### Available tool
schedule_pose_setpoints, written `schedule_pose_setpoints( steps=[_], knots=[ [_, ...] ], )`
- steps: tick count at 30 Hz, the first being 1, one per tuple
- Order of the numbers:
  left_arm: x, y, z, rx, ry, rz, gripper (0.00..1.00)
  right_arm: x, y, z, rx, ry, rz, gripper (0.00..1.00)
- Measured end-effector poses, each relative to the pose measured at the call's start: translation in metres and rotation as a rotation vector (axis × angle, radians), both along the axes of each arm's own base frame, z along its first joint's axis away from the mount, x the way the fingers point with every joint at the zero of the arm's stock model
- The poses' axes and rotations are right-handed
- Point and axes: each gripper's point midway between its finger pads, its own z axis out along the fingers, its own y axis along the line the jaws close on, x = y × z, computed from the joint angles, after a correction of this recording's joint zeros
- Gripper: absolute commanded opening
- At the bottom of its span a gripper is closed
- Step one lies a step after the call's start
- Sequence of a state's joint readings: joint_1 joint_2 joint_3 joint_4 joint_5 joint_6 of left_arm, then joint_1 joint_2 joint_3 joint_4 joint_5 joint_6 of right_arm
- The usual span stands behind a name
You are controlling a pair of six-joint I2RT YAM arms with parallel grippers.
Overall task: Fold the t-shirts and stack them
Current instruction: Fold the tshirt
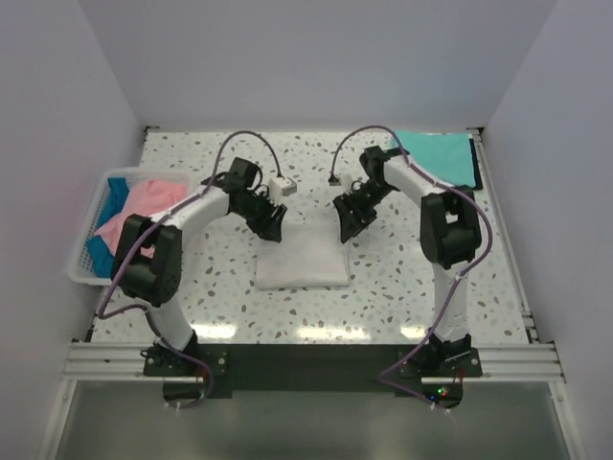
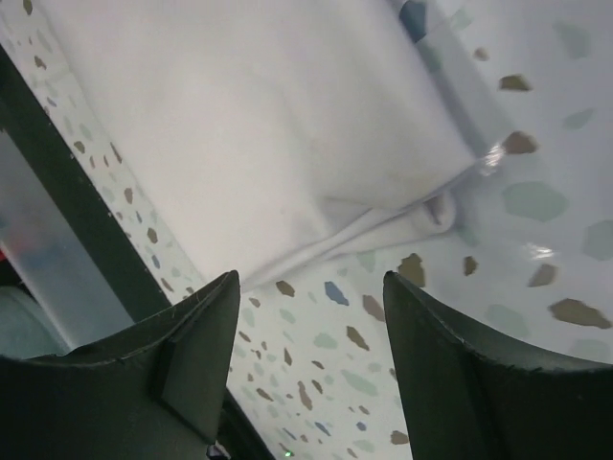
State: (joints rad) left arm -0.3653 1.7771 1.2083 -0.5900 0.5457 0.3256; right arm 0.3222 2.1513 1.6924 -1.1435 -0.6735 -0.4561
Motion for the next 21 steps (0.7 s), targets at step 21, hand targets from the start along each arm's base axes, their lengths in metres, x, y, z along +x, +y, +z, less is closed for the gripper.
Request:
schedule_pose_setpoints(
  steps=[21],
  knots=[
    [0.063, 0.060, -0.037, 0.102, 0.099, 0.200, 0.52, 0.076, 0.016, -0.025, -0.029, -0.141, -0.005, 0.62]
  ],
)
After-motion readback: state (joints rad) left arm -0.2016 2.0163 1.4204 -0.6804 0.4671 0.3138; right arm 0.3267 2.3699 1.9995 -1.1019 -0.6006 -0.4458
